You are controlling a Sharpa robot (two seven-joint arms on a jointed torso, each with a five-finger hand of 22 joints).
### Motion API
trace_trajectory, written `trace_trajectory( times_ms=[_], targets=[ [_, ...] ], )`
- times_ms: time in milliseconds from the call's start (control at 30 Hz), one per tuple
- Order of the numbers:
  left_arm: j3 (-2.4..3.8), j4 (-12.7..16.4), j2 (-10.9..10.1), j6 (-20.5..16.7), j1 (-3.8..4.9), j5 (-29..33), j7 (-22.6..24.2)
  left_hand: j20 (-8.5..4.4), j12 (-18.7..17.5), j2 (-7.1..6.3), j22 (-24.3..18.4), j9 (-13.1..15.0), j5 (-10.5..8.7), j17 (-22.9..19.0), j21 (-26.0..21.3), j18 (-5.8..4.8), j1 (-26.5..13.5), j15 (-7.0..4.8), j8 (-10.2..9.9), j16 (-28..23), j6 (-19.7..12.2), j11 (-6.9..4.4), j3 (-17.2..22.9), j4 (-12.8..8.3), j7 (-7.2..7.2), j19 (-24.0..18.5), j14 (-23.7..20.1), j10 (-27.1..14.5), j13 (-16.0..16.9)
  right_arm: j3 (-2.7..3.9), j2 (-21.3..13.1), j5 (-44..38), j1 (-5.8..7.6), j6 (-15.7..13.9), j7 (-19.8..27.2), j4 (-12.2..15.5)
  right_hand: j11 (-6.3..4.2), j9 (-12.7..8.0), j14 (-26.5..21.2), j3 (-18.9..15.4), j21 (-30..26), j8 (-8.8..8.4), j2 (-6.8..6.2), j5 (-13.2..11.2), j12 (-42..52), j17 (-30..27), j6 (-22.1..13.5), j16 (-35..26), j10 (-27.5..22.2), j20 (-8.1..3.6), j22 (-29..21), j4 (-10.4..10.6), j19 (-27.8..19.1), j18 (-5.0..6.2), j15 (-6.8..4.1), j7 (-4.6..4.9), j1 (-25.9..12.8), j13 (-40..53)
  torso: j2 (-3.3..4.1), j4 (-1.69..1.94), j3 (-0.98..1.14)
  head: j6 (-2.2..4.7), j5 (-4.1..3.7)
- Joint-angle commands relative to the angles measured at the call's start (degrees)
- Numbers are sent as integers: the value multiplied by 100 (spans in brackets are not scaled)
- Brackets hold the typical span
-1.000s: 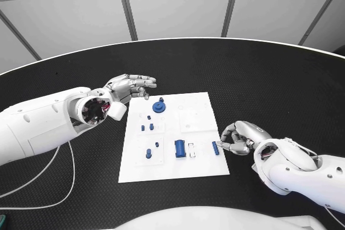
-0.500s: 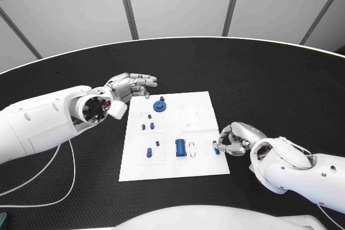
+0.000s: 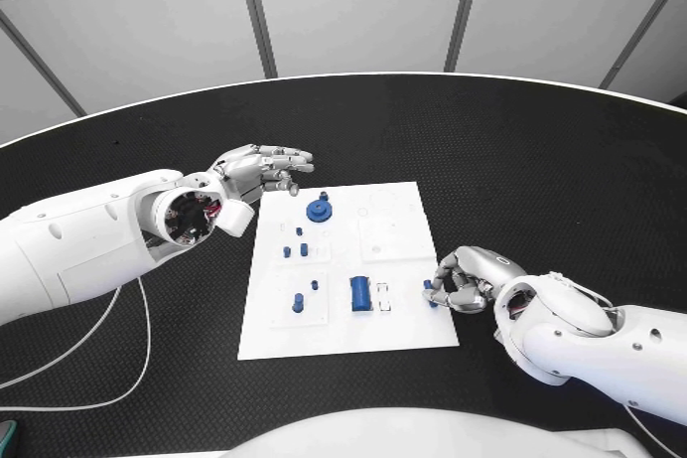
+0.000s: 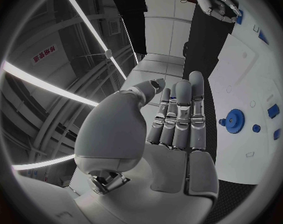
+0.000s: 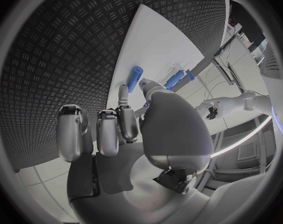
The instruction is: Assemble the parts on the task board
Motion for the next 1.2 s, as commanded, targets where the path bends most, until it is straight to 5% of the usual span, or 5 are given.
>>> trace_trajectory(
  times_ms=[33, 200, 267, 633, 1200],
  targets=[
    [0, 5, -5, -3, 0, 0, -1, 15, 24, 35, -6, -5, 1, -8, -24, 95, -18, -6, 21, 33, -41, 12, 1, 35, -8, -4, -48, -36, 8, -3, 10, 0, -4, 60, -4, -17, -8, 17, 571, 3, -25, 33, -8, 3, -23, 1321, 46, -18, 100, 0, 1356, -44, 490, 28, -8, -5, 99, 840, 4, -4, 1, -11, 3],
    [0, 15, -16, -9, 0, 0, -2, 15, 24, 35, -6, -5, 1, -8, -24, 95, -18, -6, 21, 33, -41, 12, 1, 35, -8, -4, -48, -36, 8, -10, 33, -136, -13, 193, -22, -45, -11, 61, 570, 45, -32, 29, -59, -117, -35, 1318, 34, -21, 91, -9, 1354, -99, 489, 28, -14, -6, 334, 836, 2, -4, -2, -21, 8],
    [0, 17, -18, -9, 0, 0, -3, 15, 24, 35, -6, -5, 1, -8, -24, 95, -18, -6, 21, 33, -41, 12, 1, 35, -8, -4, -48, -36, 8, -12, 41, -204, -17, 239, -32, -58, -12, 89, 570, 120, -24, 18, -46, -398, -36, 1318, 33, -22, 89, -11, 1357, -103, 491, 26, -14, -7, 486, 838, 1, -2, -1, -28, 8],
    [0, 13, -20, -6, 1, 1, -6, 15, 24, 35, -6, -5, 1, -8, -24, 95, -18, -6, 21, 33, -41, 12, 1, 35, -8, -4, -48, -36, 8, -16, 110, -574, -47, 387, -66, -97, -21, 125, 572, 436, -22, -26, -112, -491, -54, 1329, 60, -17, 71, -17, 1359, -297, 493, 25, -21, -13, 968, 836, -9, -11, 0, -30, 4],
    [0, -27, 17, -4, 0, 0, -2, 15, 24, 35, -6, -5, 1, -8, -24, 95, -18, -6, 21, 33, -41, 12, 1, 35, -8, -4, -48, -36, 8, 4, -77, -71, -47, 3, -119, 396, -104, 281, 582, 1227, 48, 52, -35, 58, -8, 1371, 190, 7, 109, -81, 1380, -453, 511, 12, -92, -113, 1037, 864, -10, -4, -11, 8, -28]
  ],
)
